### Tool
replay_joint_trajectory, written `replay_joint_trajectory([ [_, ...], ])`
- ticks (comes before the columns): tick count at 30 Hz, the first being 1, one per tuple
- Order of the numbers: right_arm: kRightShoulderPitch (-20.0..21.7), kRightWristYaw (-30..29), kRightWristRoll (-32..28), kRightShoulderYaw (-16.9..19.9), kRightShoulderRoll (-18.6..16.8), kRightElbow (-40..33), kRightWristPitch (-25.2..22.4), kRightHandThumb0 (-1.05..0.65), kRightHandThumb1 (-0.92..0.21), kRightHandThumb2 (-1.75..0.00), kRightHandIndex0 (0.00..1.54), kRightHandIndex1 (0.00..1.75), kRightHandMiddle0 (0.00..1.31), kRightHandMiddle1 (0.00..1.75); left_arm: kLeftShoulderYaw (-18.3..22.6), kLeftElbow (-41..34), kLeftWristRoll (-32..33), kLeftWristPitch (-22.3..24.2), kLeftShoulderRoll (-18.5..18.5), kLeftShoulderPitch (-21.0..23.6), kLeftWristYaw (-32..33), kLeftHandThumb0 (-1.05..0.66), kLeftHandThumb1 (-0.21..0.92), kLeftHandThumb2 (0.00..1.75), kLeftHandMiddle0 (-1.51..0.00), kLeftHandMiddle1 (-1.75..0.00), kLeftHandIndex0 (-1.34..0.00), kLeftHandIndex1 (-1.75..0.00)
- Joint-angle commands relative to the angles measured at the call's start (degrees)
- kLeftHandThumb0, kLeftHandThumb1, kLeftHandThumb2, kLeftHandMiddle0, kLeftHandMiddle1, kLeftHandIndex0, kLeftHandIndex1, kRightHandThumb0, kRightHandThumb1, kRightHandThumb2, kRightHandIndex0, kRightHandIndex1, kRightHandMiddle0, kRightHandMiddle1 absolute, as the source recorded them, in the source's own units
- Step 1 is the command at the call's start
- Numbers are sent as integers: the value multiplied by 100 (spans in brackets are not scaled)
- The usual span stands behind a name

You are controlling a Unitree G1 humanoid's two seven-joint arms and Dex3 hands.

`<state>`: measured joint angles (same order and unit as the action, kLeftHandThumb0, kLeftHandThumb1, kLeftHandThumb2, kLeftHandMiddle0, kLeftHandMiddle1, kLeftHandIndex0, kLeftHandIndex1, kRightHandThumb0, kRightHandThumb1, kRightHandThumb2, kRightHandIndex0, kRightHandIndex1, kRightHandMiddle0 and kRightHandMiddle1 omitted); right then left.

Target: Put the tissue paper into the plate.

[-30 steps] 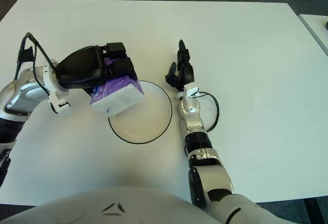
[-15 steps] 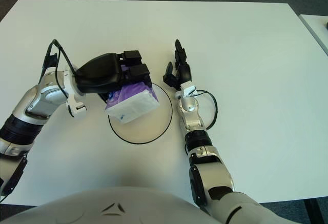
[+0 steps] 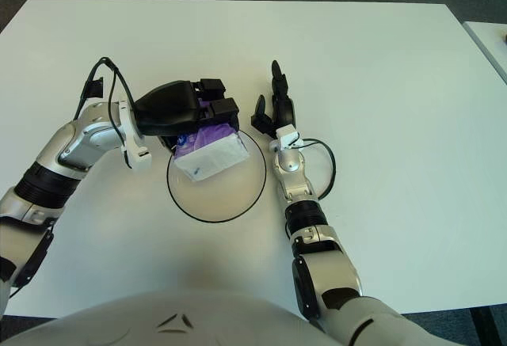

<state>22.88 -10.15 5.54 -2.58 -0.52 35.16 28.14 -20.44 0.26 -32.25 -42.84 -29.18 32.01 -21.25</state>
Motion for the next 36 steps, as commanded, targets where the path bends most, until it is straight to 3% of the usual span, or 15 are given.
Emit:
replay_joint_trajectory([
  [1,-1359,143,29,-143,-197,791,-275,-89,-92,-106,0,0,1,1,-47,129,65,-27,129,-212,153,-44,43,117,-119,-175,-52,-175],
  [7,-1327,262,-58,-90,-211,835,-279,-90,-92,-106,0,0,0,1,-14,218,32,-120,174,-329,258,-44,43,117,-117,-175,-52,-175],
  [20,-1303,429,-91,-19,-209,912,-117,-89,-92,-110,0,0,0,0,-42,738,-814,-701,235,-302,1198,-43,44,115,-114,-175,-51,-175],
  [36,-1332,407,-43,3,-220,848,-188,-90,-92,-110,0,0,0,0,-60,967,-863,-868,191,-246,1483,-42,45,114,-113,-175,-50,-175],
])
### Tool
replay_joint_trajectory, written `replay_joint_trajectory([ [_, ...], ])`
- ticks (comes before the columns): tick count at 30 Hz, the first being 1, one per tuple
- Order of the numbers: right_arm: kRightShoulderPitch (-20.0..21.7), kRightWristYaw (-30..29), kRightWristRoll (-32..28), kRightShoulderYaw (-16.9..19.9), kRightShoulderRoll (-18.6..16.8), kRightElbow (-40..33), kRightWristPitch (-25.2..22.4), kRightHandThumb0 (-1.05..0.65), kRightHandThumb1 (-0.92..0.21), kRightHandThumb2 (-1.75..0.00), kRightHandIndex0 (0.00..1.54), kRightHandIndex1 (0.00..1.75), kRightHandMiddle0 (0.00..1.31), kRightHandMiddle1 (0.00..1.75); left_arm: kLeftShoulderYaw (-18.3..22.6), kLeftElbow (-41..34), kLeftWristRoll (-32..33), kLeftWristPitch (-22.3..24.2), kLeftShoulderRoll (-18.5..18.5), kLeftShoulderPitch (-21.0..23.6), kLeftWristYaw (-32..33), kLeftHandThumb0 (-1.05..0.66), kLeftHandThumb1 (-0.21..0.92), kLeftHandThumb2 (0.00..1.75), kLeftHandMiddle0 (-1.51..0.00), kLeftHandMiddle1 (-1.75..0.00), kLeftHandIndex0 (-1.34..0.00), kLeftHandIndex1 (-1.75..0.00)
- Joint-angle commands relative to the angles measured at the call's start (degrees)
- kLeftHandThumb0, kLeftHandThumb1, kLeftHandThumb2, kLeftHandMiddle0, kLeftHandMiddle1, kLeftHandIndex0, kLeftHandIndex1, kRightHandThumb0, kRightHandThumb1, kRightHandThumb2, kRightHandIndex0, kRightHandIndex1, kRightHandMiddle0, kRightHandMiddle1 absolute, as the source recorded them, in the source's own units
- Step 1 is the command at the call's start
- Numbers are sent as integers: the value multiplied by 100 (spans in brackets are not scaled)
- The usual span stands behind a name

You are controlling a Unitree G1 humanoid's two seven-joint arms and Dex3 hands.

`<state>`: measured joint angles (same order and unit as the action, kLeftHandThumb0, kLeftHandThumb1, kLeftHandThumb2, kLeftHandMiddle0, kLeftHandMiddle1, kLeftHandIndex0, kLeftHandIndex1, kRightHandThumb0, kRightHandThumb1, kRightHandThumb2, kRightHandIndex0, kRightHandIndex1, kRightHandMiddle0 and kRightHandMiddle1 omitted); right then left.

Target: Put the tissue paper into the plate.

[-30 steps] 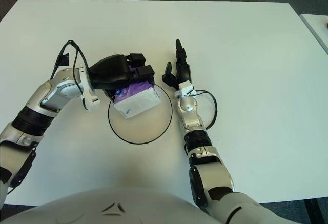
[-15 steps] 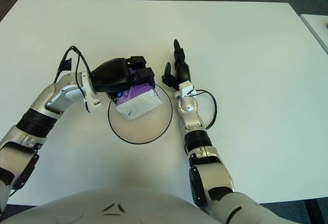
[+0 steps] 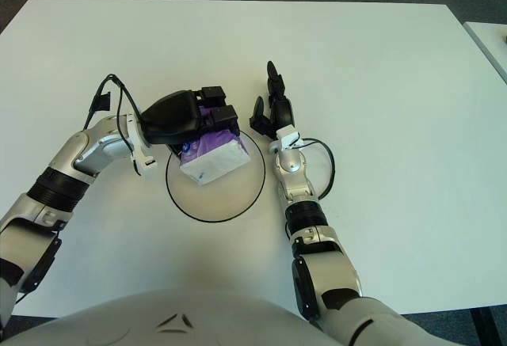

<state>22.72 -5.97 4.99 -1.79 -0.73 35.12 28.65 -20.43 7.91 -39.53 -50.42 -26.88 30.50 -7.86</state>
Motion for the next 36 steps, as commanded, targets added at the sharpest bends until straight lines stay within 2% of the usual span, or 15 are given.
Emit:
replay_joint_trajectory([
  [1,-1317,-8,10,-75,-201,849,-244,-90,-92,-110,0,0,0,0,-58,210,-135,-120,-39,-94,158,-43,45,114,-112,-175,-50,-175],
  [12,-1310,61,-75,-27,-235,823,-299,-89,-92,-108,0,0,0,0,-41,386,-187,-499,11,-102,617,-43,43,117,-111,-175,-51,-175],
  [15,-1259,30,-44,-21,-220,889,-375,-89,-92,-108,0,0,0,0,19,463,-215,-690,119,-151,965,-43,43,117,-108,-175,-52,-175],
  [16,-1244,7,-20,-23,-210,919,-392,-88,-92,-109,0,0,1,1,28,517,-189,-734,145,-154,1034,-42,52,105,-92,-175,-45,-175],
  [17,-1237,-12,2,-27,-202,940,-407,-88,-92,-109,0,0,1,1,10,628,-149,-764,144,-122,1043,-41,56,100,-86,-175,-43,-175],
  [19,-1236,-24,21,-34,-196,951,-433,-87,-92,-109,0,0,2,1,-56,767,-24,-763,99,-71,908,-39,68,85,-56,-175,-35,-175],
  [20,-1239,-27,27,-39,-196,949,-446,-86,-92,-109,0,0,3,2,-92,806,51,-750,68,-54,808,-57,76,77,-38,-169,-25,-171],
  [21,-1233,2,9,-33,-197,995,-442,-86,-92,-109,0,0,3,2,-160,825,178,-698,12,-52,597,-63,80,75,-31,-167,-22,-170],
  [22,-1227,23,-5,-29,-197,1029,-438,-85,-92,-109,0,0,3,2,-204,841,263,-667,-24,-50,453,-76,84,71,-20,-144,-14,-162],
  [23,-1225,76,-33,-23,-194,1053,-438,-85,-92,-109,0,0,3,2,-268,836,362,-604,-88,-50,239,-80,86,70,-16,-135,-12,-159],
  [24,-1225,112,-52,-20,-191,1066,-439,-86,-92,-109,0,0,3,3,-309,832,434,-562,-130,-49,88,-88,88,68,-10,-105,-8,-130],
  [25,-1237,152,-56,-30,-184,1057,-416,-86,-92,-109,0,0,3,3,-352,817,502,-516,-190,-48,-84,-94,89,67,-6,-84,-5,-111],
  [28,-1258,207,-49,-46,-175,1034,-355,-89,-92,-107,0,0,2,3,-402,741,636,-432,-299,-65,-393,-101,91,63,-2,-45,-1,-70],
  [32,-1267,233,-43,-41,-179,1029,-253,-92,-92,-104,0,0,0,2,-429,536,741,-314,-448,-103,-737,-104,92,53,0,-13,0,-34],
  [36,-1241,307,-116,12,-200,1097,-115,-94,-92,-101,0,0,0,0,-425,464,822,-290,-516,-109,-919,-103,92,44,0,-3,0,-13],
])
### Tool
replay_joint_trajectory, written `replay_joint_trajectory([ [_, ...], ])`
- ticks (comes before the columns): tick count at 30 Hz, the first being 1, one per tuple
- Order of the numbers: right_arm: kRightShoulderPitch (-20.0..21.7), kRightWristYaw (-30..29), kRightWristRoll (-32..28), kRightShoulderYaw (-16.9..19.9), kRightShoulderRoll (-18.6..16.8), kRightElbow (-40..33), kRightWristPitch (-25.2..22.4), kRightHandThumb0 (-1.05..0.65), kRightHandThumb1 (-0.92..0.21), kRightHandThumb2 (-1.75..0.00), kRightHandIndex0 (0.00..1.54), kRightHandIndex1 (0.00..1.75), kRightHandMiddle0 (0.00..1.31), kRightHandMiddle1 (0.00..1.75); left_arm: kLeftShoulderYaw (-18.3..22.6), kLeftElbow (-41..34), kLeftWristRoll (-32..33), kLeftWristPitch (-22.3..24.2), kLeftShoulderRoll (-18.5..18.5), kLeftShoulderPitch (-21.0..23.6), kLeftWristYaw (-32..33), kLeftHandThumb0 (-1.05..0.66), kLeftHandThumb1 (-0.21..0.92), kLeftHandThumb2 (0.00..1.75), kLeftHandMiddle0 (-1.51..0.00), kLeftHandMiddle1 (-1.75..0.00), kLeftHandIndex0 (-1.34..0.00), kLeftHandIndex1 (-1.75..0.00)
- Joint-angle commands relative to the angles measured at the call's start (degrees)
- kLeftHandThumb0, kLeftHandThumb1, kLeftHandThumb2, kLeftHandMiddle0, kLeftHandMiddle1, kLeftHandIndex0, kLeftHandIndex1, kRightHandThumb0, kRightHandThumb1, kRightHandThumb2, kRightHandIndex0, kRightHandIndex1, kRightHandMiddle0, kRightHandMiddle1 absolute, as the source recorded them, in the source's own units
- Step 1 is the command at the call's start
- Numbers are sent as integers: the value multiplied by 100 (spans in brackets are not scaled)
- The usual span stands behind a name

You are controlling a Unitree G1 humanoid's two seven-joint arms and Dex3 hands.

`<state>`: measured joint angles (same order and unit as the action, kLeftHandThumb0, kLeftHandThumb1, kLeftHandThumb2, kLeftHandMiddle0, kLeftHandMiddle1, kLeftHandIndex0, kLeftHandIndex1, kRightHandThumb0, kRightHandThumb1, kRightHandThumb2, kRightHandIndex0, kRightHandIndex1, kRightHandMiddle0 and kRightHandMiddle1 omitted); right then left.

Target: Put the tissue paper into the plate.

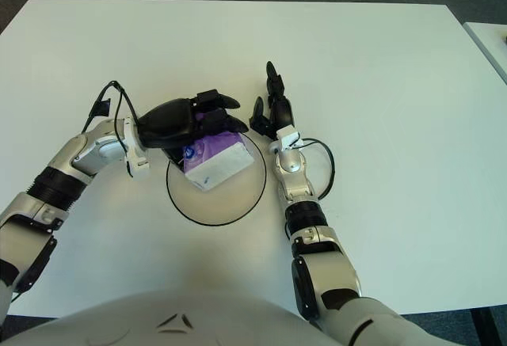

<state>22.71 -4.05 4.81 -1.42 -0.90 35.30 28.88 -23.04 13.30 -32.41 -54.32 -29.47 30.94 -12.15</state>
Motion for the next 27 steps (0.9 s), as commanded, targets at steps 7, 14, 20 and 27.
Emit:
replay_joint_trajectory([
  [7,-1204,390,-346,95,-212,1374,216,-95,-92,-97,0,0,0,0,-89,-108,97,118,-260,-149,-604,-98,92,35,0,0,0,-1],
  [14,-1220,609,-399,129,-159,1699,750,-95,-92,-96,0,0,0,0,-48,-118,-52,131,-293,-126,-625,-90,92,30,0,0,-1,-1],
  [20,-1208,535,-258,79,-89,1810,951,-95,-92,-99,0,0,0,0,-16,-133,-64,188,-315,-133,-674,-94,92,43,0,0,0,-1],
  [27,-1199,377,-59,-28,21,1850,873,-97,-92,-106,0,0,0,0,27,-116,-8,241,-299,-155,-650,-100,92,65,0,0,-1,-2],
])
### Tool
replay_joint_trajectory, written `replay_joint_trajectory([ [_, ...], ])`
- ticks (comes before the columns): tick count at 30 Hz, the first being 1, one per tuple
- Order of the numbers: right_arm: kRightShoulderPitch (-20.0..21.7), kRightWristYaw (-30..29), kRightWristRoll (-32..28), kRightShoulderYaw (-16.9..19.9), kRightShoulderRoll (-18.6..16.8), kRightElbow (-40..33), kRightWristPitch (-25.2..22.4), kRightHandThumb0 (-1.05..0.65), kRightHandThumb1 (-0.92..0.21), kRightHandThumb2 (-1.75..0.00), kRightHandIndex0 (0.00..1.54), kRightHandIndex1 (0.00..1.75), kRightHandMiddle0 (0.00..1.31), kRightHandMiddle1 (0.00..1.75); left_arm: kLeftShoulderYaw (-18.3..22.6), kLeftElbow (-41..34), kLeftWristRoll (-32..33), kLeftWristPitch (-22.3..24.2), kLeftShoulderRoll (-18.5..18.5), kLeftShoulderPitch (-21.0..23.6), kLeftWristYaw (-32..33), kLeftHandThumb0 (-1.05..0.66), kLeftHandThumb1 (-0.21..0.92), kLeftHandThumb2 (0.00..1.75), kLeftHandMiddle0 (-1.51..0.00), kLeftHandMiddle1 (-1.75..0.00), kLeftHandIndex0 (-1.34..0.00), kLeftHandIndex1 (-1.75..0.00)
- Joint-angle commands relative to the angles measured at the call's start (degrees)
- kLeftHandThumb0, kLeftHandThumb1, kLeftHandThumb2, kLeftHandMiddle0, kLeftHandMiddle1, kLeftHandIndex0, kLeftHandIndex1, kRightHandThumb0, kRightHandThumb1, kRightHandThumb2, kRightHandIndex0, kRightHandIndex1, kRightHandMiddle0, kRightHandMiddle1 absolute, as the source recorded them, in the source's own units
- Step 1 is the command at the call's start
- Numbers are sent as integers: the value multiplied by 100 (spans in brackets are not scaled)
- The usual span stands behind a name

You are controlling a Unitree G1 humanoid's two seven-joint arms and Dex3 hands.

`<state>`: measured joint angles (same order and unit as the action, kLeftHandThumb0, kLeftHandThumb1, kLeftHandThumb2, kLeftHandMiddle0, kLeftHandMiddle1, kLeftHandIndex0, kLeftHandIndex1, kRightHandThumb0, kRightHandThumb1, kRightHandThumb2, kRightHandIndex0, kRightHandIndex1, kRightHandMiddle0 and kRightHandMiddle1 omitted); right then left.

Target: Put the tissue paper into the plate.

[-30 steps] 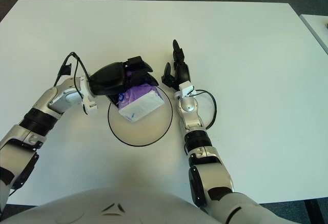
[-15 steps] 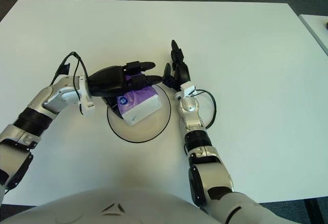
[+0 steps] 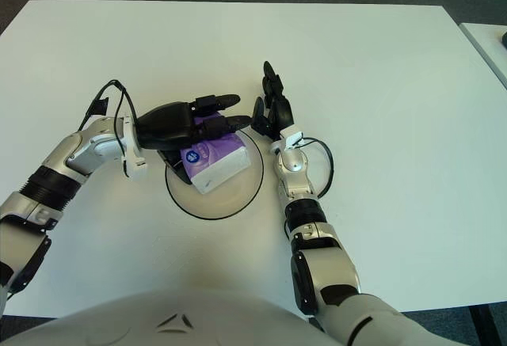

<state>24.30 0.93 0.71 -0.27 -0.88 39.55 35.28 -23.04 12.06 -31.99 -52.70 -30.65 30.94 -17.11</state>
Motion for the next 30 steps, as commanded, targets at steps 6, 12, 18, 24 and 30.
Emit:
replay_joint_trajectory([
  [6,-1313,-127,320,-172,16,1397,-9,-95,-92,-108,0,0,0,0,64,13,-32,108,-207,-145,-137,-102,92,72,0,0,-1,-3],
  [12,-1268,-190,303,-195,-33,1201,-462,-93,-92,-107,0,0,0,0,176,-64,189,142,-339,-61,-243,-98,92,68,0,0,0,-5],
  [18,-1297,-292,338,-247,-26,1021,-680,-92,-92,-106,0,0,0,0,323,-41,343,56,-383,-68,-129,-95,92,54,0,0,0,-7],
  [24,-1303,-346,296,-262,-53,902,-799,-91,-92,-105,0,0,0,0,538,-34,690,-17,-509,-131,-86,-93,92,36,0,0,0,-8],
  [30,-1198,-452,335,-277,-52,1061,-885,-91,-92,-105,0,0,1,1,688,-147,991,37,-665,-170,-199,-93,92,25,0,0,0,-9],
])
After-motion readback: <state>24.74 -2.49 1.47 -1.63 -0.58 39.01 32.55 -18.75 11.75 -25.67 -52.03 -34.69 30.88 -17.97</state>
